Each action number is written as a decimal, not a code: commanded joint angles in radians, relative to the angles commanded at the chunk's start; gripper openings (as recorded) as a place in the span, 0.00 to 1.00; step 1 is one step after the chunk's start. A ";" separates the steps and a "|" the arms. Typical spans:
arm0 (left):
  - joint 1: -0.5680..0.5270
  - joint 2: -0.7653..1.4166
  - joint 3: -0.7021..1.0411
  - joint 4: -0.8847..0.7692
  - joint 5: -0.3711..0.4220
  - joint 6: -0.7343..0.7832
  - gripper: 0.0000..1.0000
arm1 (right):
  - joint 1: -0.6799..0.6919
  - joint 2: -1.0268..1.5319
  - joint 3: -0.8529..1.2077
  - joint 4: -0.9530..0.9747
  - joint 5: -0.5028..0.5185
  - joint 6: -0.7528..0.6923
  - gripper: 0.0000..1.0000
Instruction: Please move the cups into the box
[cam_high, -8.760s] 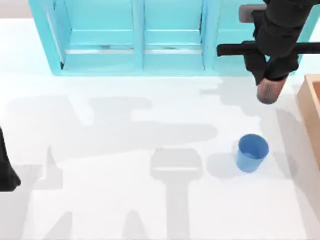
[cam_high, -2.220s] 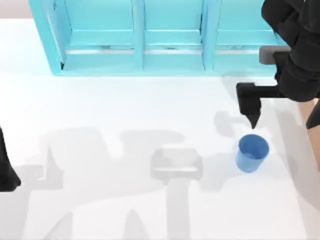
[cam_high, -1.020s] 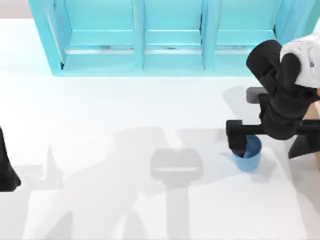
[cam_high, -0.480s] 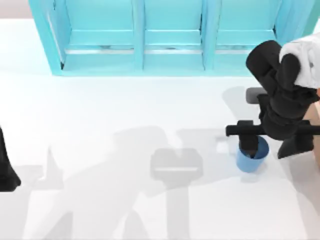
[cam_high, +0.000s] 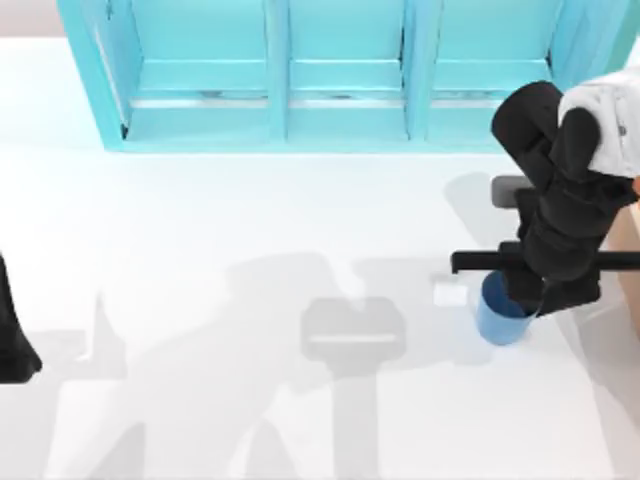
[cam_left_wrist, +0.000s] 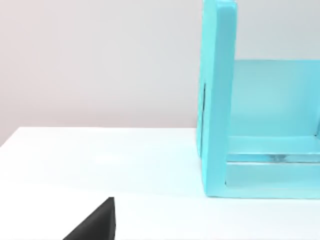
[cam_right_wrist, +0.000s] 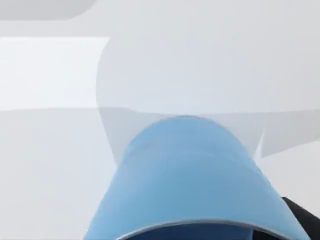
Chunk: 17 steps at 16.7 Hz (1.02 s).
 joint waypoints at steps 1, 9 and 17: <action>0.000 0.000 0.000 0.000 0.000 0.000 1.00 | 0.000 0.000 0.000 0.000 0.000 0.000 0.00; 0.000 0.000 0.000 0.000 0.000 0.000 1.00 | 0.010 -0.023 0.026 0.014 -0.002 -0.027 0.00; 0.000 0.000 0.000 0.000 0.000 0.000 1.00 | -0.103 -0.129 0.127 -0.182 -0.008 -0.223 0.00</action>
